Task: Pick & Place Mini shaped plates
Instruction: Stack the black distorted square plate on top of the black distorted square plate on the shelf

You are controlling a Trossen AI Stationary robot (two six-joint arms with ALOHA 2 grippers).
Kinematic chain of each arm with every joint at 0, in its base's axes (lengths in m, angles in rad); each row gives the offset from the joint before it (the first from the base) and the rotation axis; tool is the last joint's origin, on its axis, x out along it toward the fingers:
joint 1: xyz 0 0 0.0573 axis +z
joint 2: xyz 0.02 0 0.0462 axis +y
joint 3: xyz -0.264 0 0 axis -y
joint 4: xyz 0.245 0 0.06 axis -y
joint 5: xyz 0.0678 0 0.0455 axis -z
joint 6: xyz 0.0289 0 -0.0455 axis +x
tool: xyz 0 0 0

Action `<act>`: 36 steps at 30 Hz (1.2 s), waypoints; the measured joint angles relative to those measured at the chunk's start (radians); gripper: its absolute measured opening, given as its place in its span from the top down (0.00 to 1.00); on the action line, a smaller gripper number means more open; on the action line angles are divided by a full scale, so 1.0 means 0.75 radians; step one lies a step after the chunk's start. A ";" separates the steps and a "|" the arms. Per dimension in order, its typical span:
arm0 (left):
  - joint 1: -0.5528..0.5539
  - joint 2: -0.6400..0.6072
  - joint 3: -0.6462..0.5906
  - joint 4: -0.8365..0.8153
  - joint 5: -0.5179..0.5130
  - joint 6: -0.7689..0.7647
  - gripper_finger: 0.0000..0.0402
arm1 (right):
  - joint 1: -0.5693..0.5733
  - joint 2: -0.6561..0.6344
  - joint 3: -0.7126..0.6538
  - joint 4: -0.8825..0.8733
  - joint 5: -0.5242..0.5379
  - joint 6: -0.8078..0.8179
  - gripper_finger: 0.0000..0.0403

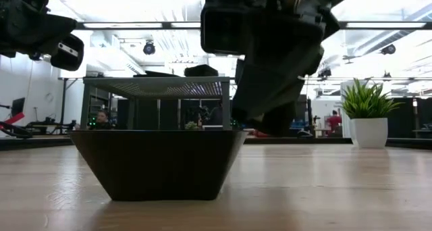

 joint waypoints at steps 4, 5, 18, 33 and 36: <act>0.000 0.000 0.000 0.000 0.000 0.000 1.00 | -0.010 0.027 -0.003 0.013 0.000 0.000 0.98; -0.001 0.000 0.000 0.000 0.000 0.000 1.00 | -0.012 0.041 -0.005 0.038 0.003 0.001 0.98; 0.000 0.001 0.000 0.000 0.000 0.000 1.00 | -0.023 0.088 0.107 0.112 0.025 -0.027 0.98; 0.000 0.001 0.000 0.000 0.000 0.000 1.00 | 0.017 0.060 0.246 -0.473 -0.014 -0.114 0.98; 0.000 0.001 0.000 0.000 0.000 0.000 1.00 | 0.021 0.089 0.241 -0.429 -0.016 -0.105 0.98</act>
